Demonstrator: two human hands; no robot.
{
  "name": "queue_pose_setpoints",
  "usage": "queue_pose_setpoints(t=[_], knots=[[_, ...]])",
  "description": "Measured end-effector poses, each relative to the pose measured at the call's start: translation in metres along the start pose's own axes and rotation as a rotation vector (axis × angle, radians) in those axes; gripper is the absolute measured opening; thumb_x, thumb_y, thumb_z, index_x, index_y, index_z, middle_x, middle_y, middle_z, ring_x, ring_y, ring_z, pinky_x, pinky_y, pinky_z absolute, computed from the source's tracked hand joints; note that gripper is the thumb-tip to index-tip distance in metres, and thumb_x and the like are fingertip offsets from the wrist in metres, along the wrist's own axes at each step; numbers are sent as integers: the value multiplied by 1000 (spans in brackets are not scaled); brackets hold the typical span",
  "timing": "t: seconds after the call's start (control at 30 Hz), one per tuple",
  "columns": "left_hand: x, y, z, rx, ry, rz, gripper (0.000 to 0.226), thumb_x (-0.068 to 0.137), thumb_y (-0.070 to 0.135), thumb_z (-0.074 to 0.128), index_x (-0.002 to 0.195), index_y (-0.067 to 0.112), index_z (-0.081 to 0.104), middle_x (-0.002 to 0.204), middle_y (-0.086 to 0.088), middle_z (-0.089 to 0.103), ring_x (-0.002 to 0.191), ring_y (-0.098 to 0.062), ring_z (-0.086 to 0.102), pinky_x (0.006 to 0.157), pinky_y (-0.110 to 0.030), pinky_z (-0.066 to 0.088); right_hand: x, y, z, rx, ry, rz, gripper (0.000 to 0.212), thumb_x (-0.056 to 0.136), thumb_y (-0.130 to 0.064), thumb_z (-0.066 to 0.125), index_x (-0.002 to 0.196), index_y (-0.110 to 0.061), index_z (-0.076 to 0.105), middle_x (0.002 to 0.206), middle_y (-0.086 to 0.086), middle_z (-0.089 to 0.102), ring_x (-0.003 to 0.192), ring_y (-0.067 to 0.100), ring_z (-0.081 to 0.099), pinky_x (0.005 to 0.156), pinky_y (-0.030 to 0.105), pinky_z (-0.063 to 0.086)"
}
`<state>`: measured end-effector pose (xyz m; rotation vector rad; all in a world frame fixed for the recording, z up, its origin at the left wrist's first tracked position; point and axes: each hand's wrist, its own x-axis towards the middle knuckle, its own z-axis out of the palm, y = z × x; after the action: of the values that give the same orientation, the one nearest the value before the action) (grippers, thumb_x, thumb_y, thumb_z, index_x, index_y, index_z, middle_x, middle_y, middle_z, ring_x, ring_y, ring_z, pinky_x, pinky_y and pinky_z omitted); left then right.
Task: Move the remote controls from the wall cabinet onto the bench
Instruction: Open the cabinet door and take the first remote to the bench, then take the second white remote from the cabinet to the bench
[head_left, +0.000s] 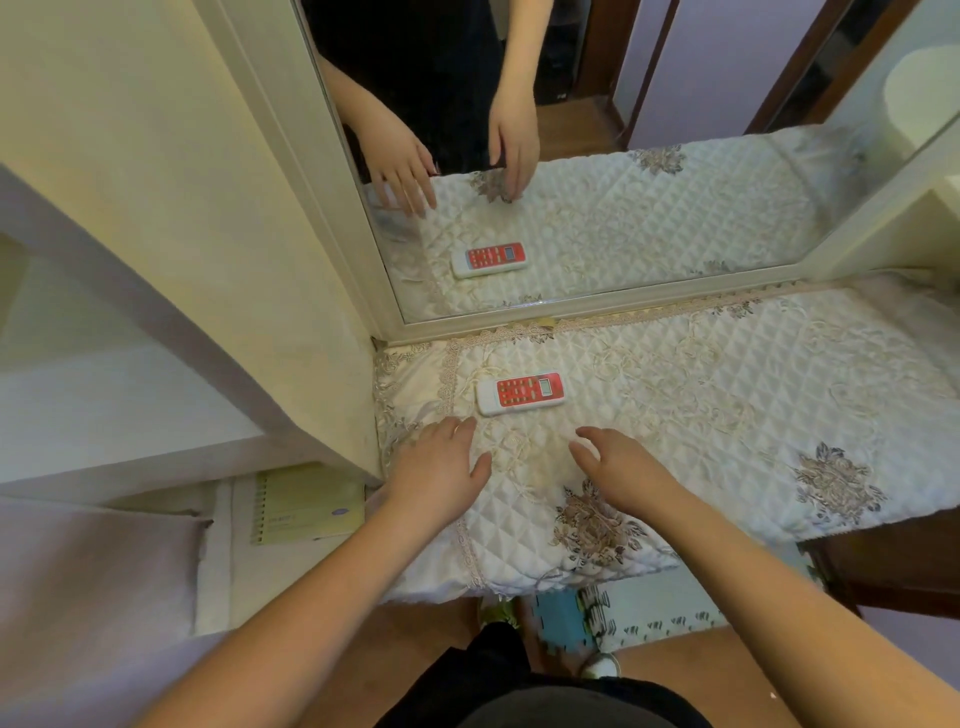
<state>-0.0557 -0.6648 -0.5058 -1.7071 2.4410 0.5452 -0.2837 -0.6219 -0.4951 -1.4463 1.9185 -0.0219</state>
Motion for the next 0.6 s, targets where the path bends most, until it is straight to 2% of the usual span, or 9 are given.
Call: queue_pose_setpoints(t=[0.1, 0.17, 0.3, 0.43, 0.6], knots=[[-17, 13, -3, 125, -22, 79, 62, 96, 55, 28, 150, 25, 24, 156, -1, 30, 142, -22, 27, 110, -44, 26, -20, 3, 13, -187, 37, -45, 52, 100, -44, 31, 144, -18, 37, 148, 6, 41, 132, 26, 40, 106, 38, 35], [-29, 22, -5, 157, -73, 124, 64, 95, 60, 21, 152, 30, 16, 160, 0, 20, 147, -24, 16, 114, -48, 17, -39, 7, 20, -315, 119, -83, 54, 100, -46, 27, 144, -18, 37, 146, 6, 44, 131, 26, 42, 105, 39, 36], [-52, 41, -6, 237, -91, 214, 67, 93, 67, 10, 152, 37, 5, 163, 5, 3, 149, -23, -1, 117, -53, 1, -81, 18, 31, -405, 338, -93, 68, 99, -51, 12, 131, -12, 57, 129, 15, 61, 117, 36, 57, 96, 48, 46], [-74, 63, -1, 302, -41, 274, 70, 89, 67, 3, 153, 37, 0, 163, 4, -1, 149, -23, -5, 117, -55, -3, -115, 32, 49, -441, 375, -88, 58, 96, -48, 28, 135, -13, 53, 138, 13, 54, 124, 36, 52, 102, 49, 41], [-111, 86, 6, 356, -54, 414, 75, 85, 69, -4, 152, 37, -4, 162, 8, -9, 148, -20, -15, 115, -55, -12, -168, 52, 67, -433, 367, -50, 61, 95, -50, 30, 142, -15, 43, 144, 11, 47, 132, 35, 44, 108, 50, 36]])
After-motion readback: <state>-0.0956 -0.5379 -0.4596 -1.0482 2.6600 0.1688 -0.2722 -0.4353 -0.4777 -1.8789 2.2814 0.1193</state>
